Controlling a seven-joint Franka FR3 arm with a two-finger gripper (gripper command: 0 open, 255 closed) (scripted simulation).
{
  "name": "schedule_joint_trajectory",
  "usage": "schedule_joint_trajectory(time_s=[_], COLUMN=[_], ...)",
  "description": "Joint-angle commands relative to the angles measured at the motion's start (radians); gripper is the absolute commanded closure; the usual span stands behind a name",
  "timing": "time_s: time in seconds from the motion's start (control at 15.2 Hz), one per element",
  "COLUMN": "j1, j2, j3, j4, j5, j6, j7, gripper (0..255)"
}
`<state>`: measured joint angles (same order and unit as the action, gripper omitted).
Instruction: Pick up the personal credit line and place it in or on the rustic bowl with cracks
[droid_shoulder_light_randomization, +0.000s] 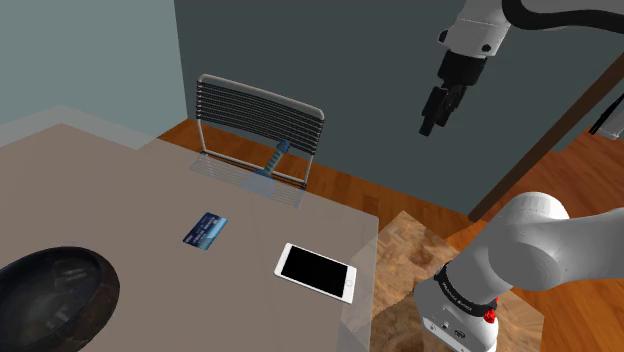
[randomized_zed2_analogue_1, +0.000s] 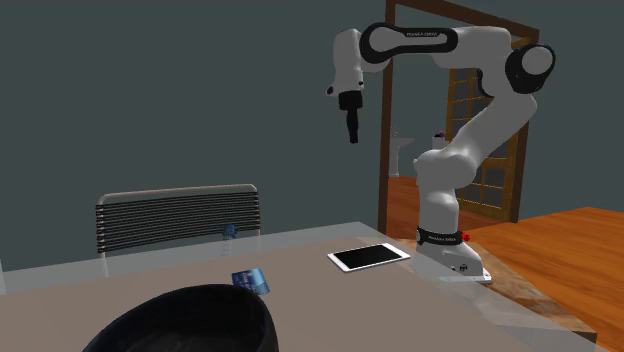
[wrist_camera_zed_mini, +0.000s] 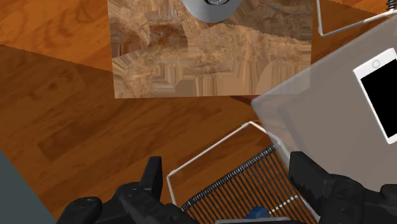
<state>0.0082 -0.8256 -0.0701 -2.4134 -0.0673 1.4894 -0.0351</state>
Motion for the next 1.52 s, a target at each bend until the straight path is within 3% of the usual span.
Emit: schedule_joint_trajectory(time_s=[0.0, 0.73, 1.45], j1=[0.0, 0.027, 0.052], j2=[0.0, 0.127, 0.417], j3=[0.0, 0.214, 0.399], j4=[0.0, -0.058, 0.029], j5=[0.0, 0.284, 0.518], j6=[0.0, 0.098, 0.297], j7=[0.0, 0.416, 0.779], gripper=[0, 0, 0])
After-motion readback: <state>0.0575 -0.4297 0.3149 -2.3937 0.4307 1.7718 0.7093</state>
